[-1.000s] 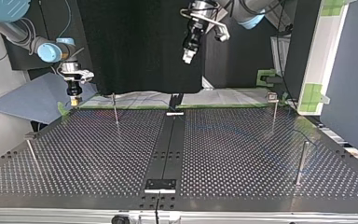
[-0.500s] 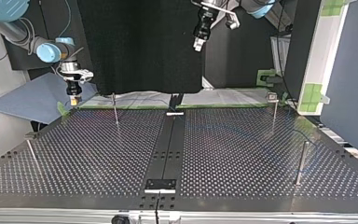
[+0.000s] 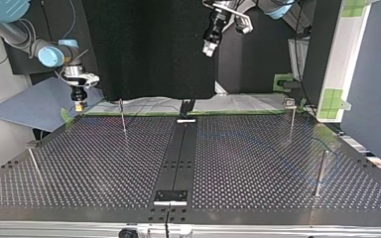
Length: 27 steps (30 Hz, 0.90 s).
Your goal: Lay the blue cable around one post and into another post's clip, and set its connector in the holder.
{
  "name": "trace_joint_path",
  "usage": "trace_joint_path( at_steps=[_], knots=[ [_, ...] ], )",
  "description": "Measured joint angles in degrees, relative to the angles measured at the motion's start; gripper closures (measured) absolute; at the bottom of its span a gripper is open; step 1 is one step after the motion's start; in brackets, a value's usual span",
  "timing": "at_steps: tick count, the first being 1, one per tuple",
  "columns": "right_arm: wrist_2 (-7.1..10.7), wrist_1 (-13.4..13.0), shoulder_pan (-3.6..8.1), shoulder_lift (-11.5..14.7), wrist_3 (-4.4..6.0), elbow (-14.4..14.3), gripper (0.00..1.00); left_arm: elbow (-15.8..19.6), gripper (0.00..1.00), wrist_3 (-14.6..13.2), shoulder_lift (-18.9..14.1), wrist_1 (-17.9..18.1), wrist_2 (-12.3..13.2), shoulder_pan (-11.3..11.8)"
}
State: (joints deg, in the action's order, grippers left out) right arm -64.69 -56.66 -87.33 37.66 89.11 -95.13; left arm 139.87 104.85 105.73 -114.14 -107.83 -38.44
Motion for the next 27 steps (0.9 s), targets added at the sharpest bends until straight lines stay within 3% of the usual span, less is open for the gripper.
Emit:
trace_joint_path(
  at_steps=[11, 21, 27],
  knots=[
    [-0.75, 3.9, 0.42, 2.8, -2.15, 0.0, 1.0, -0.1, 0.02, 0.9, 0.0, 0.3, 0.0, 0.2],
    [-3.46, 9.0, 0.24, 7.8, -6.53, 0.0, 1.0, -0.1, 0.02, 0.7, 0.0, 0.2, 0.1, 0.6],
    [-5.18, 12.3, -0.5, 11.1, -7.73, 0.0, 1.0, -0.1, 0.02, 0.5, 0.0, 0.2, 0.1, 0.7]
  ],
)
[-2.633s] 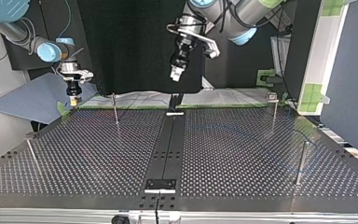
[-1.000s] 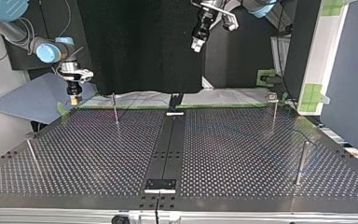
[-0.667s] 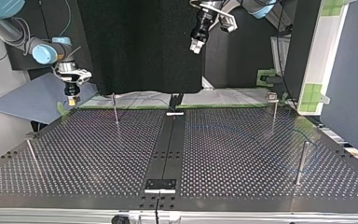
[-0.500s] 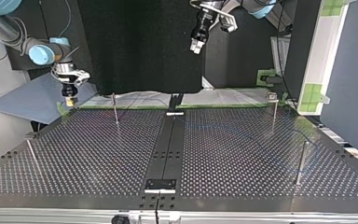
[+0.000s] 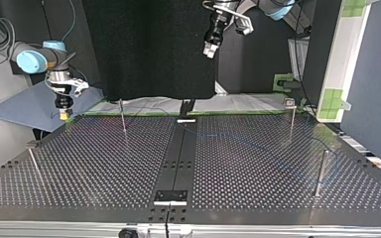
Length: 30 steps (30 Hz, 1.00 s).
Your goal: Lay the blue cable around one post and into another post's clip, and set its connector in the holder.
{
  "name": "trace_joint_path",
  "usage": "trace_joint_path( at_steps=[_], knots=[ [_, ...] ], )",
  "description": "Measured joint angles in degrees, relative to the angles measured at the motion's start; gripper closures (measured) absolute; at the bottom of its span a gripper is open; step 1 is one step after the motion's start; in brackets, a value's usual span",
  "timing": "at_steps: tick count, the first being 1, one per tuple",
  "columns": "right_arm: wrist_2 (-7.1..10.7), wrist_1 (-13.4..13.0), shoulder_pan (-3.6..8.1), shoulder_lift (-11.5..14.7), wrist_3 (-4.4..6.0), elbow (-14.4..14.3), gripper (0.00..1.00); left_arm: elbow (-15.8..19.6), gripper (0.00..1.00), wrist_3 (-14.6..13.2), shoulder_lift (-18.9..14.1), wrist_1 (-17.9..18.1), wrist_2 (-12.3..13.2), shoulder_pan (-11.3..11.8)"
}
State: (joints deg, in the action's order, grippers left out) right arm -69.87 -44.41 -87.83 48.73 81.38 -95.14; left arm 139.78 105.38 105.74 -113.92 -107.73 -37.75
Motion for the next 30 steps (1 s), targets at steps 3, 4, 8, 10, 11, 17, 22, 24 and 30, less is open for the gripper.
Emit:
trace_joint_path(
  at_steps=[3, 4, 8, 10, 11, 17, 22, 24, 30],
  knots=[
    [-0.67, 1.6, -0.53, 1.6, -0.56, 0.0, 1.0, 0.0, 0.02, -0.1, 0.0, 0.0, 0.0, 0.0],
    [-0.81, 2.1, -0.7, 2.1, -0.7, -0.1, 1.0, 0.0, 0.02, -0.1, 0.0, 0.0, 0.0, 0.0],
    [-1.3, 4.0, -1.39, 4.0, -1.27, -0.1, 1.0, 0.0, 0.02, -0.1, 0.0, -0.2, 0.0, 0.0],
    [-1.48, 4.9, -1.66, 4.9, -1.43, -0.1, 1.0, 0.0, 0.02, -0.2, 0.0, -0.3, 0.0, 0.0],
    [-1.56, 5.3, -1.76, 5.3, -1.46, -0.1, 1.0, 0.0, 0.02, -0.3, 0.0, -0.4, 0.0, 0.0],
    [-1.94, 8.3, -2.5, 8.3, -1.37, -0.1, 1.0, 0.0, 0.02, -0.3, 0.0, -0.5, 0.0, 0.0],
    [-2.36, 10.3, -3.05, 9.4, -1.3, -0.2, 1.0, 0.0, 0.02, -0.3, 0.0, -0.5, 0.0, 0.0],
    [-2.44, 10.6, -3.32, 9.5, -1.37, -0.3, 1.0, 0.0, 0.02, -0.3, 0.0, -0.5, 0.0, 0.0],
    [-3.25, 11.4, -3.95, 10.5, -1.35, -0.3, 1.0, 0.0, 0.02, -0.4, 0.0, -1.0, 0.0, 0.0]
  ],
)
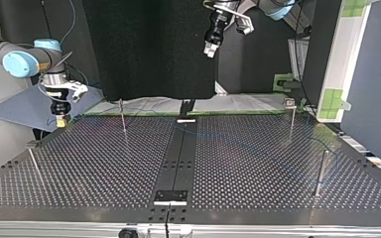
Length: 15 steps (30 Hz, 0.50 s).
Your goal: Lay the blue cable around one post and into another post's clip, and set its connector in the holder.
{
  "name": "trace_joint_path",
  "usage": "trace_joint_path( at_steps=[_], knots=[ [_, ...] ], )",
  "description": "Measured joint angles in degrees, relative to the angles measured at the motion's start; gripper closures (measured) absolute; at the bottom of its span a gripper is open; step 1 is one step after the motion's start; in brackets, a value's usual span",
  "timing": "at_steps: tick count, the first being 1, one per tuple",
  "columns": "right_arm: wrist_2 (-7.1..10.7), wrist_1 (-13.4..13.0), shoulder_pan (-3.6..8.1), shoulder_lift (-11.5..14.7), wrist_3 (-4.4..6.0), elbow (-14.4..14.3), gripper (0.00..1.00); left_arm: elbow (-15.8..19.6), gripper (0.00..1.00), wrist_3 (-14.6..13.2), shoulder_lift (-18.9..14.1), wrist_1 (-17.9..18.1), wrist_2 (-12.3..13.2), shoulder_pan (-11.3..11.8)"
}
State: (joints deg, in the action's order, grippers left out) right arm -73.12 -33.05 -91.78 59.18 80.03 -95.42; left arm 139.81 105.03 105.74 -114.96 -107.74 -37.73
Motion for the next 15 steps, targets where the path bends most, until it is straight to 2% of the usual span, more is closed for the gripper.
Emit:
trace_joint_path(
  at_steps=[4, 9, 15],
  knots=[
    [-0.62, 0.3, -0.16, 0.9, 0.64, 0.0, 1.0, 0.0, 0.02, 0.0, 0.0, -0.1, 0.0, 0.0],
    [-2.44, 1.2, -0.23, 2.5, 1.6, 0.0, 1.0, 0.0, 0.02, 0.0, 0.0, -0.1, 0.0, 0.0],
    [-4.1, 1.7, -0.27, 5.2, 3.75, 0.0, 1.0, 0.0, 0.02, 0.0, 0.0, -0.1, -0.1, 0.0]
  ],
)
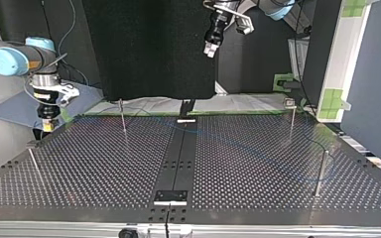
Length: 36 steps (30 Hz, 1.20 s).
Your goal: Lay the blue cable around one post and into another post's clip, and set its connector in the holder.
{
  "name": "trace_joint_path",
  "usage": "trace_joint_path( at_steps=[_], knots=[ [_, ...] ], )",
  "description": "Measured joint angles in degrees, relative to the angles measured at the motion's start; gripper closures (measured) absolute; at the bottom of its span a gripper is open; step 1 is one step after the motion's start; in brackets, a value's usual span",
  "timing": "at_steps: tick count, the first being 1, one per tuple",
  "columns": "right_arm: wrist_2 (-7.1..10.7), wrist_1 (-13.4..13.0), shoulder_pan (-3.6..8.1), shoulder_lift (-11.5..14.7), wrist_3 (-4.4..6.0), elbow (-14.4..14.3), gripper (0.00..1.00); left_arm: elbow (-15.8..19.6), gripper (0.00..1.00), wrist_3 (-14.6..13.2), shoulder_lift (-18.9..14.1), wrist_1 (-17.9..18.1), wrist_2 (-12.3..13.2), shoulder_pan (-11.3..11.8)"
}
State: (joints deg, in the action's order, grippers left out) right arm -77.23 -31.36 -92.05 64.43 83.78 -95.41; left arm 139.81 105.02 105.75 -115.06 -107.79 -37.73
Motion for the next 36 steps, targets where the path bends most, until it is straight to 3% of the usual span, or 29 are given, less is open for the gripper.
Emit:
trace_joint_path(
  at_steps=[7, 11, 18, 21, 26, 36],
  knots=[
    [-1.56, 1.4, -0.09, 2.7, 2.69, 0.0, 1.0, 0.0, 0.02, 0.0, 0.0, 0.0, 0.0, 0.0],
    [-2.09, 1.8, -0.14, 3.0, 3.82, 0.1, 1.0, 0.0, 0.02, 0.0, 0.0, -0.1, 0.1, 0.0],
    [-5.08, 1.9, 0.51, 3.1, 7.06, 0.2, 1.0, 0.0, 0.02, -0.1, 0.0, -0.2, 0.1, 0.0],
    [-5.89, 2.1, 0.89, 3.1, 7.91, 0.5, 1.0, 0.0, 0.02, -0.1, 0.0, -0.2, 0.1, 0.0],
    [-5.78, 3.3, 1.41, 3.1, 8.16, 1.6, 1.0, 0.0, 0.02, -0.1, 0.0, -0.2, 0.1, 0.0],
    [-3.05, 7.2, 2.44, 2.8, 8.3, 3.1, 1.0, 0.0, 0.02, -0.1, 0.0, -0.5, 0.1, 0.0]
  ],
)
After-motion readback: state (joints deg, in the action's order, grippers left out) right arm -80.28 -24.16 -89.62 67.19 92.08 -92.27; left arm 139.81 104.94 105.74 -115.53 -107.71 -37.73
